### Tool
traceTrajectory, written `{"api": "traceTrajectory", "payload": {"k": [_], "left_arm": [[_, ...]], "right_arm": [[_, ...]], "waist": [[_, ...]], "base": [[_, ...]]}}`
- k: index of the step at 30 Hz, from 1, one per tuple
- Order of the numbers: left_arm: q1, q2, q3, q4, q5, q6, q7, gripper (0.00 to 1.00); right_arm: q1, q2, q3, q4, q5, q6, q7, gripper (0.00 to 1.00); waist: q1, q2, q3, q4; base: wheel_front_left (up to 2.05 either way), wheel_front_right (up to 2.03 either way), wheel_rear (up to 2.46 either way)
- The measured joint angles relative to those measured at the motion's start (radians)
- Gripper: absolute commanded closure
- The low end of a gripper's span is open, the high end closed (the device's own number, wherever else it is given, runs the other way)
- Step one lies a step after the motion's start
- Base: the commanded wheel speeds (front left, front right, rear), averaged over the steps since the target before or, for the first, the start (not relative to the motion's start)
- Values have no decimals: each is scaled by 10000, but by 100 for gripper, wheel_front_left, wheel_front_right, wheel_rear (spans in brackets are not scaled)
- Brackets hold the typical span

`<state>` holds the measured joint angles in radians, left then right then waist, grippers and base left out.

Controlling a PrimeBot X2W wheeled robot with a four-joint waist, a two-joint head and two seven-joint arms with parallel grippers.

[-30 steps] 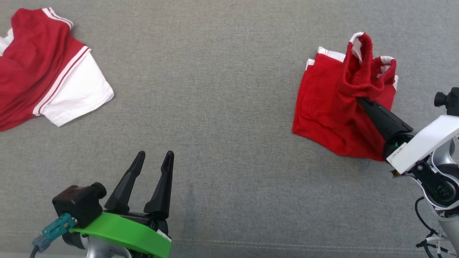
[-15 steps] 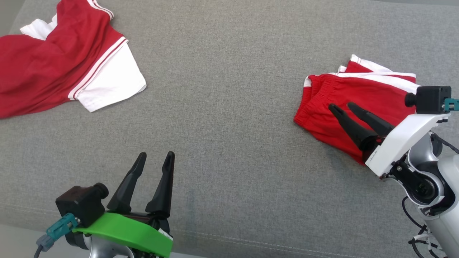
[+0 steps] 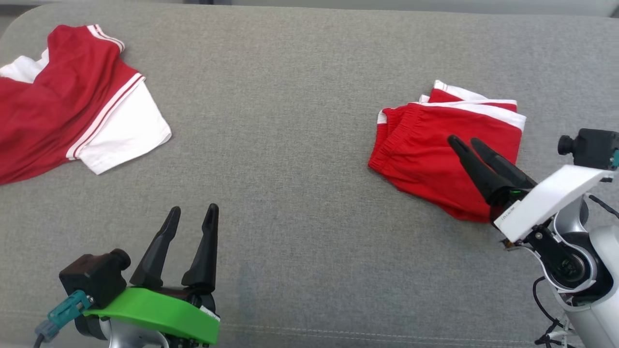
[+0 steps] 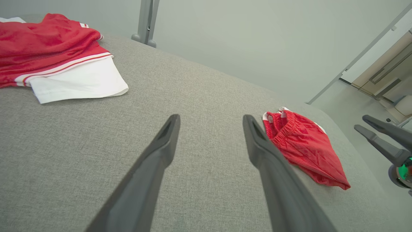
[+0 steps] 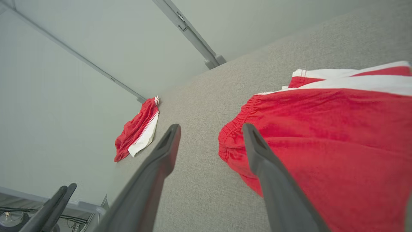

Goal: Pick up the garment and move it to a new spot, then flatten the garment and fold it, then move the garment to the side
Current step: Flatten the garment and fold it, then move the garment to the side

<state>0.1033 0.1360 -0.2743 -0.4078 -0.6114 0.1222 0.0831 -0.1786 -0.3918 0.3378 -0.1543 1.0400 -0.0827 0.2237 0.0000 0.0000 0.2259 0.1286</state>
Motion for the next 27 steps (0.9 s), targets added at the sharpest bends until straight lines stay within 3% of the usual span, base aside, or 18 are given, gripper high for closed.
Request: {"api": "traceTrajectory", "payload": {"k": [3,13,27], "left_arm": [[6,42,6,-2,10,0,-8,0],[36,203,-174,-219,219,0,142,0],[0,382,-403,-619,704,0,395,0]], "right_arm": [[313,23,-362,190,56,-161,-268,0],[1502,554,-1252,995,1329,-176,-777,0],[1527,445,-2079,2199,1762,-144,-1089,0]], "waist": [[0,0,-100,-279],[0,0,-377,-916],[0,0,180,-452]], "base": [[0,0,0],[0,0,0],[0,0,0]]}}
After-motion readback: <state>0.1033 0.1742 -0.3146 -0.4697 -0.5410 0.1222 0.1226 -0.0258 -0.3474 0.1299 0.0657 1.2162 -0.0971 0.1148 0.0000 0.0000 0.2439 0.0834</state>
